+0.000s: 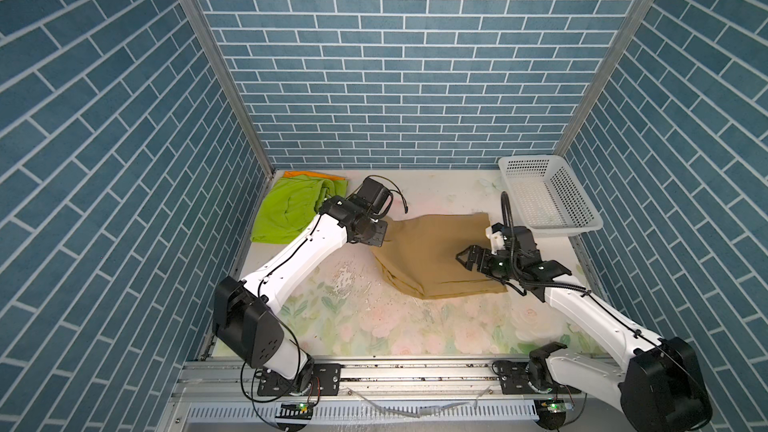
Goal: Fold and stack the shorts
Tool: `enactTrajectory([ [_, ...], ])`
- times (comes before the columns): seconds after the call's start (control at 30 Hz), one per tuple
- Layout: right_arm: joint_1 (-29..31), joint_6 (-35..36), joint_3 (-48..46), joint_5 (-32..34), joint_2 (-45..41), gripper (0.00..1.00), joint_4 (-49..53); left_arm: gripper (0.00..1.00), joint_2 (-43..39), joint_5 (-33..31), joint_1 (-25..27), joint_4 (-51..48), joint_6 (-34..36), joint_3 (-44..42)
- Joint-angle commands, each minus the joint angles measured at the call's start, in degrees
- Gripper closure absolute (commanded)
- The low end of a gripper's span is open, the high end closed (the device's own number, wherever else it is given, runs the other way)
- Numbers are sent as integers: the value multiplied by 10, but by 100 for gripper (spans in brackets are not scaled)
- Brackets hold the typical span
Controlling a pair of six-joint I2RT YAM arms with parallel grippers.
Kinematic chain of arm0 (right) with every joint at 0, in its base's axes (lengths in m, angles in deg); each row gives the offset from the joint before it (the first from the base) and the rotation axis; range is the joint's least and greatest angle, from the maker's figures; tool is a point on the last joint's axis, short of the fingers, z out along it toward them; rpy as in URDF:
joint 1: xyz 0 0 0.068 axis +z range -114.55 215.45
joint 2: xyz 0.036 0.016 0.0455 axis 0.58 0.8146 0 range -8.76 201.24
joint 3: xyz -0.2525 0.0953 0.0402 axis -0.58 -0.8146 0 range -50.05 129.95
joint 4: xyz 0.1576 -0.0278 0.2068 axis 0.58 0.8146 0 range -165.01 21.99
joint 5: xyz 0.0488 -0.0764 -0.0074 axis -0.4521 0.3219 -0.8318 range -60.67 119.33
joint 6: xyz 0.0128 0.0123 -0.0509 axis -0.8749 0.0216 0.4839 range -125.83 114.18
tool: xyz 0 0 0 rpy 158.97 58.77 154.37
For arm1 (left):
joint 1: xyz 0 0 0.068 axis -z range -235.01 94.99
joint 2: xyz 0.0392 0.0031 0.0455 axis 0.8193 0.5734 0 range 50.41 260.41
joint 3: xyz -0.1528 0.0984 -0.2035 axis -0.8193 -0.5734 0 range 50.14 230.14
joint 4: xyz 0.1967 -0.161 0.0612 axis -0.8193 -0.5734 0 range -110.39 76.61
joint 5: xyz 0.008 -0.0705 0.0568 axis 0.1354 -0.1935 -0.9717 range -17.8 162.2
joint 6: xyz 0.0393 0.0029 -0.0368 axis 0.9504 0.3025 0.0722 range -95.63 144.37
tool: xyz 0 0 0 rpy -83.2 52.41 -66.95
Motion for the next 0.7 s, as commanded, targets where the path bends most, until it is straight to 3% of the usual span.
enactTrajectory([
  [0.0,-67,42,6,-25,25,1,81,100,29,-31,38,-30,15,47],
  [0.23,-157,25,4,-92,99,1,19,100,129,-61,120,-81,21,176],
  [0.67,-247,17,-24,-152,52,1,9,100,323,-25,198,-144,6,422],
])
